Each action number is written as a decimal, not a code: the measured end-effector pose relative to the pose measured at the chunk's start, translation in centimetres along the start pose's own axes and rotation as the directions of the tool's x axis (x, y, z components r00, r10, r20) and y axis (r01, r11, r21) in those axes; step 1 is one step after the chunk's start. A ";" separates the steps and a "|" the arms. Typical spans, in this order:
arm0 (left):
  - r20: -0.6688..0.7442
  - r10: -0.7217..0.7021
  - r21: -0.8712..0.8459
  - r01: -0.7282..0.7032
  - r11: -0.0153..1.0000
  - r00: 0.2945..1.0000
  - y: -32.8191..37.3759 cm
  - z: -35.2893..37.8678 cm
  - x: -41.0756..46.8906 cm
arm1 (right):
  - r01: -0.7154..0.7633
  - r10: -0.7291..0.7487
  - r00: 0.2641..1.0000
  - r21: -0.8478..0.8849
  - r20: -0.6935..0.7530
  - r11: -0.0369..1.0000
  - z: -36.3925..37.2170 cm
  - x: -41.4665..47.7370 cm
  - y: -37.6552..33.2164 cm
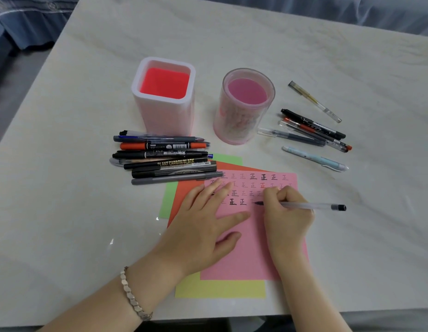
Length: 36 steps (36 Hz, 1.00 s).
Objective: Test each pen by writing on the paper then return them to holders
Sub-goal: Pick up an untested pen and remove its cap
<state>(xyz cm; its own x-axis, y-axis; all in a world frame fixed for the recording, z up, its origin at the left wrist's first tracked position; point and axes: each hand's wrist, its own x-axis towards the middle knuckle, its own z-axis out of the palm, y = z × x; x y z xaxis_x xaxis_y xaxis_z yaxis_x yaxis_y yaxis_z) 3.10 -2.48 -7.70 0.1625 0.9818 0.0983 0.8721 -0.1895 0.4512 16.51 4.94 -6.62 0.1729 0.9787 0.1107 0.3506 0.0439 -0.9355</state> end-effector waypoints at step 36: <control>-0.034 0.009 -0.004 -0.009 1.000 0.999 0.0 0.2 0.1 | -0.061 0.062 0.997 0.011 -0.034 0.998 -0.3 0.2 -0.2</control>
<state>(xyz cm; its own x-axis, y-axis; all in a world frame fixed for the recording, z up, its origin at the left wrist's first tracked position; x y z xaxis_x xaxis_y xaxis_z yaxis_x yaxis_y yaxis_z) 3.21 -2.41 -7.90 0.1540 0.9791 0.1325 0.8688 -0.1981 0.4538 16.74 5.07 -6.34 0.2259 0.9720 0.0642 0.3295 -0.0142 -0.9440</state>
